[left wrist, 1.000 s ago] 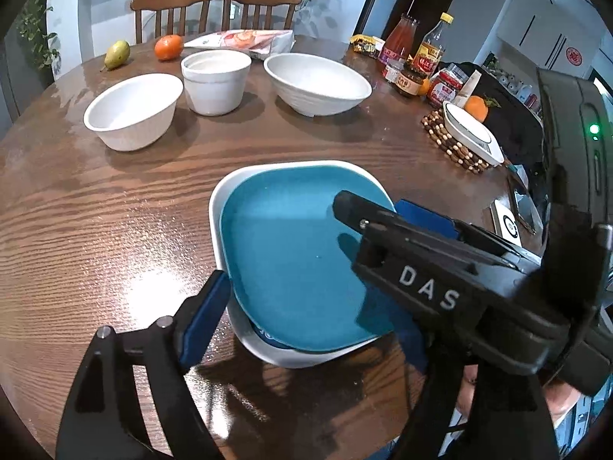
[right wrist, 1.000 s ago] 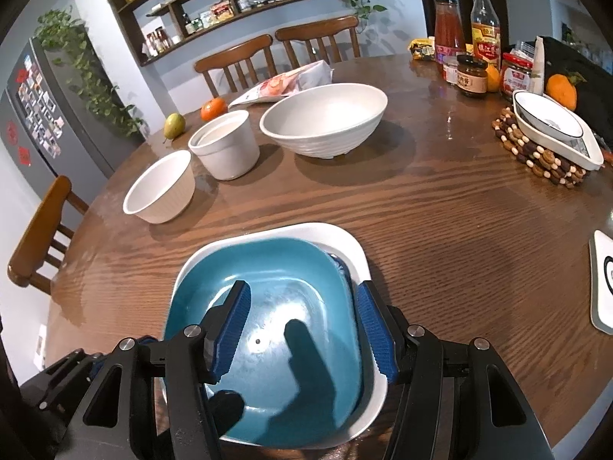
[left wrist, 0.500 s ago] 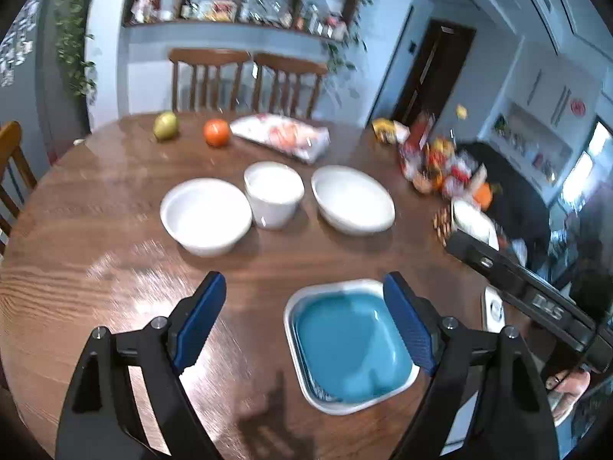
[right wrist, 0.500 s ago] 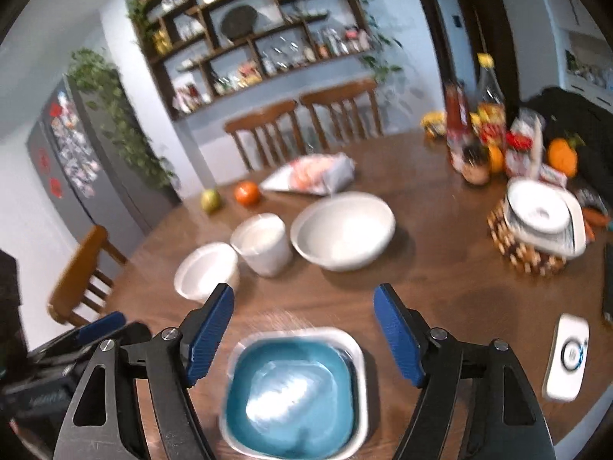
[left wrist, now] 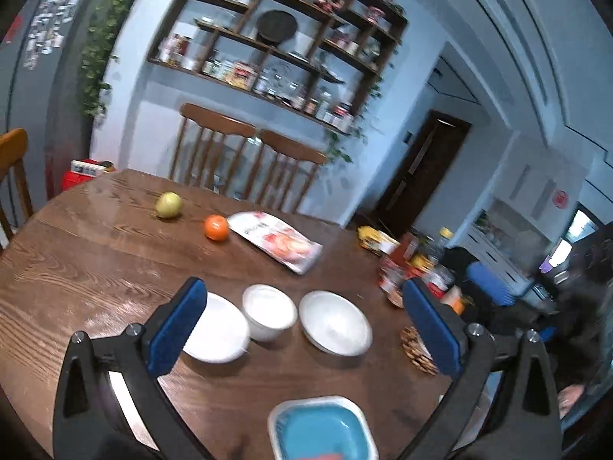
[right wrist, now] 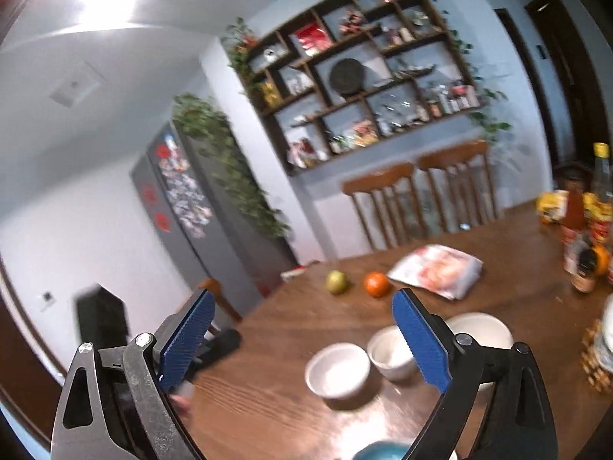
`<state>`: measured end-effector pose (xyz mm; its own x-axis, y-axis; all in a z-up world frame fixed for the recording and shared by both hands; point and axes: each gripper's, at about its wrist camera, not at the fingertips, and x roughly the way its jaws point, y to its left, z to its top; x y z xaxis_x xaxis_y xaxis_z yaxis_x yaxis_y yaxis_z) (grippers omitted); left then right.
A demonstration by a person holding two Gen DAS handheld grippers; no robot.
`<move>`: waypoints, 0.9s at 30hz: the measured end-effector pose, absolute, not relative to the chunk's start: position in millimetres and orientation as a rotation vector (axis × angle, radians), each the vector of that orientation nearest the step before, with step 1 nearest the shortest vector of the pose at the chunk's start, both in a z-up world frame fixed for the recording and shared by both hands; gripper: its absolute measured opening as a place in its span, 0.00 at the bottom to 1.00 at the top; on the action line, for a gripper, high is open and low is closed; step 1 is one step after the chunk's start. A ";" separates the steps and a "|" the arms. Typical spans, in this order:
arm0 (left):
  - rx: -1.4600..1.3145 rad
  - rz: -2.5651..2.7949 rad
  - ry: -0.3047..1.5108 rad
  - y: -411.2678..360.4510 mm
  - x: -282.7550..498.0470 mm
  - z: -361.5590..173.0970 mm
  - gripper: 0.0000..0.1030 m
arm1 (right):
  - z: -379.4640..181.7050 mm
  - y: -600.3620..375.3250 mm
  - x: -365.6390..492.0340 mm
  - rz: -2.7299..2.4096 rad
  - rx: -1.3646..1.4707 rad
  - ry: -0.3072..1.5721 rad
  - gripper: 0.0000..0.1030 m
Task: Organize plates and bowls
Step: 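Move both tools toward the white bowls on the table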
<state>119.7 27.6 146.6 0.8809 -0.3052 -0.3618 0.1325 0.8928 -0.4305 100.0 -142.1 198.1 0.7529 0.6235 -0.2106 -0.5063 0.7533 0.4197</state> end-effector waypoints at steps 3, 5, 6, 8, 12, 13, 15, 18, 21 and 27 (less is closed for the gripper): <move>-0.402 -0.108 0.471 37.4 146.6 131.3 0.98 | 180.9 -145.3 122.4 0.607 0.365 0.367 0.92; -0.405 -0.085 0.487 43.1 166.5 123.2 0.99 | 169.7 -148.5 142.6 0.566 0.353 0.413 0.92; -0.405 -0.080 0.496 45.8 173.1 118.5 0.99 | 166.6 -151.0 154.0 0.541 0.350 0.442 0.92; -0.378 -0.023 0.567 51.8 190.0 106.1 0.99 | 156.5 -157.8 171.1 0.470 0.341 0.473 0.92; -0.441 0.018 0.613 73.0 204.0 93.4 0.98 | 144.4 -169.0 195.3 0.400 0.334 0.540 0.92; -0.480 0.025 0.622 80.9 206.5 90.3 0.98 | 140.6 -173.2 200.5 0.397 0.348 0.557 0.92; -0.520 0.035 0.651 89.9 209.5 84.5 0.97 | 133.8 -179.7 209.5 0.363 0.362 0.584 0.92; -0.564 0.033 0.707 95.3 217.1 77.2 0.92 | 125.7 -188.7 217.9 0.290 0.357 0.617 0.92; -0.561 -0.007 0.727 85.7 217.2 77.6 0.90 | 120.5 -197.9 223.5 0.272 0.370 0.638 0.92; -0.503 -0.118 0.758 58.3 215.1 78.4 0.83 | 126.9 -205.7 212.8 0.240 0.369 0.588 0.92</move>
<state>215.1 58.3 78.4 0.7255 -0.2801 -0.6286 -0.0752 0.8757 -0.4769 212.8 -205.8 126.9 0.8073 0.3226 -0.4941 -0.1151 0.9074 0.4043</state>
